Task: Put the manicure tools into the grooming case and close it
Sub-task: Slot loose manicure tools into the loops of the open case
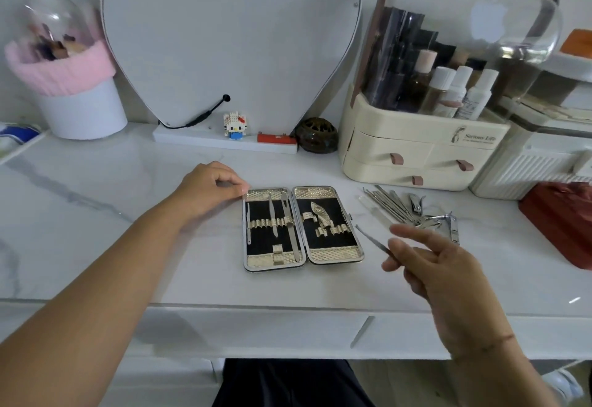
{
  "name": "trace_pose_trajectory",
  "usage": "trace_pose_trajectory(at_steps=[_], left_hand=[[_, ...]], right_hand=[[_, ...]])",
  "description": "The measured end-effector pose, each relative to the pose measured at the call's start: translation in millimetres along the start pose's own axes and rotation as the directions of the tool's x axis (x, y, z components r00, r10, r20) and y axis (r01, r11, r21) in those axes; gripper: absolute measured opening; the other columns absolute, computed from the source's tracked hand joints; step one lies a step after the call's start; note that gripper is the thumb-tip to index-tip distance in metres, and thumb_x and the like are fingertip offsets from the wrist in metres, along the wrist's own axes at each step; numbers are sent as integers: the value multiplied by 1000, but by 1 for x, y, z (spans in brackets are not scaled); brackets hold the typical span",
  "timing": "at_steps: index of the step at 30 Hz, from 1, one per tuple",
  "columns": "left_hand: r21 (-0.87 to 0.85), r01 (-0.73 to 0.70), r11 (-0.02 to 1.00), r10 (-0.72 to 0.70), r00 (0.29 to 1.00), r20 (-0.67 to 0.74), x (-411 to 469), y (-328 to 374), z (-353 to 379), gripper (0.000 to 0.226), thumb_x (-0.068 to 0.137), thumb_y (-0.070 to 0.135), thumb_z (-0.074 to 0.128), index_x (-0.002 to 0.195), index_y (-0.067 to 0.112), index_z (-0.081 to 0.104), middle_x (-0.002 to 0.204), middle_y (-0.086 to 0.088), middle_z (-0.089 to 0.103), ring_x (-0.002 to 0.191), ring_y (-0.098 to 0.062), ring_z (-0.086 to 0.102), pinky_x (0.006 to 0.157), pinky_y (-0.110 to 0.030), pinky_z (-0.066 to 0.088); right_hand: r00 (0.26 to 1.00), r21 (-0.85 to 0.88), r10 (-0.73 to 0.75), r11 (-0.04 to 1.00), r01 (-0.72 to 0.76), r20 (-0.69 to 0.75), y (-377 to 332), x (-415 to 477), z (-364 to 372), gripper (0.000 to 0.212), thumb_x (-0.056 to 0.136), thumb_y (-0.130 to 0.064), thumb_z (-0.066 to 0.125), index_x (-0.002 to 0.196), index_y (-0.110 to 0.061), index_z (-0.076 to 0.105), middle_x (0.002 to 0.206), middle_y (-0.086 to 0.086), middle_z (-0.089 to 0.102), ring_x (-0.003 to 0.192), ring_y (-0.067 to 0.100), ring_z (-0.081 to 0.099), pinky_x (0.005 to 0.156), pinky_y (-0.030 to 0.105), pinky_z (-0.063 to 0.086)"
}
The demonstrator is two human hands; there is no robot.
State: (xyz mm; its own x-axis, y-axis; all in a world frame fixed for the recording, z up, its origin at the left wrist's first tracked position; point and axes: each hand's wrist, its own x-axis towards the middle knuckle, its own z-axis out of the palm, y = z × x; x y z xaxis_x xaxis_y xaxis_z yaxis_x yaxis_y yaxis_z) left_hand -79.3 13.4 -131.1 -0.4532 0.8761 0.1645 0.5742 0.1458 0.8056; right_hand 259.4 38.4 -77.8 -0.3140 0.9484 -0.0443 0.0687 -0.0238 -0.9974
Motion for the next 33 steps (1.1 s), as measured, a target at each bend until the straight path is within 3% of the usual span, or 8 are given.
trace_pose_trajectory(at_steps=[4, 8, 10, 15, 19, 25, 28, 33], left_hand=[[102, 26, 994, -25, 1000, -7, 0, 5, 0, 16, 61, 53, 69, 71, 41, 72, 97, 16, 62, 98, -9, 60, 100, -42, 43], [105, 3, 994, -3, 1000, -5, 1, 2, -2, 34, 57, 66, 62, 76, 40, 73, 96, 15, 62, 97, -10, 60, 98, -42, 44], [64, -11, 998, 14, 999, -34, 2, 1, -1, 43, 61, 66, 61, 81, 31, 75, 95, 12, 63, 97, -10, 60, 97, -39, 43], [-265, -47, 963, 14, 992, -123, -4, 21, 2, 25, 81, 42, 66, 90, 20, 75, 93, 8, 71, 85, 2, 62, 74, -9, 41], [-466, -5, 885, -93, 978, -187, -3, 30, 1, 13, 77, 35, 71, 79, 23, 75, 80, 6, 74, 79, -1, 65, 79, -13, 47], [-510, 17, 860, -136, 971, -195, -1, 24, -1, 10, 78, 28, 72, 78, 18, 74, 71, 7, 71, 70, 1, 61, 68, -8, 45], [-451, 20, 892, -108, 979, -170, 1, 22, 2, 11, 81, 26, 71, 78, 16, 74, 72, 7, 71, 72, -1, 63, 77, -15, 48], [-412, 22, 911, -92, 984, -152, 3, 19, 6, 12, 81, 26, 71, 85, 15, 75, 81, 1, 74, 78, -5, 67, 77, -15, 48]], right_hand=[[971, 121, 74, 987, -104, 227, -21, 55, 49, 6, 84, -16, 63, 89, -12, 64, 59, 1, 62, 50, 6, 36, 45, 15, 31], [793, 235, 329, 835, -498, 513, -19, 104, 100, 17, 93, -19, 51, 77, -13, 50, 52, -4, 52, 33, 2, 33, 31, 8, 23], [755, 286, 380, 759, -584, 534, -13, 119, 119, 18, 94, -19, 51, 77, -12, 49, 50, -3, 51, 31, 1, 34, 30, 6, 25], [922, 219, 229, 927, -305, 311, 0, 131, 148, 8, 88, -13, 62, 82, -7, 59, 62, 4, 57, 39, 3, 43, 36, 13, 38], [983, 115, 72, 989, -93, 171, 0, 124, 158, 10, 85, -15, 67, 92, -9, 63, 61, 3, 64, 42, 5, 48, 42, 17, 44], [943, -62, -55, 995, 79, 328, 2, 112, 158, 5, 87, -13, 63, 88, -9, 65, 59, 4, 64, 44, 7, 49, 43, 15, 43], [884, -156, -62, 976, 150, 464, 0, 113, 157, 9, 88, -15, 61, 88, -11, 68, 59, 1, 65, 48, 7, 54, 49, 15, 45], [829, -165, 25, 983, 81, 558, -4, 127, 157, 13, 84, -20, 67, 87, -8, 71, 69, 4, 70, 51, 7, 48, 47, 15, 39]])
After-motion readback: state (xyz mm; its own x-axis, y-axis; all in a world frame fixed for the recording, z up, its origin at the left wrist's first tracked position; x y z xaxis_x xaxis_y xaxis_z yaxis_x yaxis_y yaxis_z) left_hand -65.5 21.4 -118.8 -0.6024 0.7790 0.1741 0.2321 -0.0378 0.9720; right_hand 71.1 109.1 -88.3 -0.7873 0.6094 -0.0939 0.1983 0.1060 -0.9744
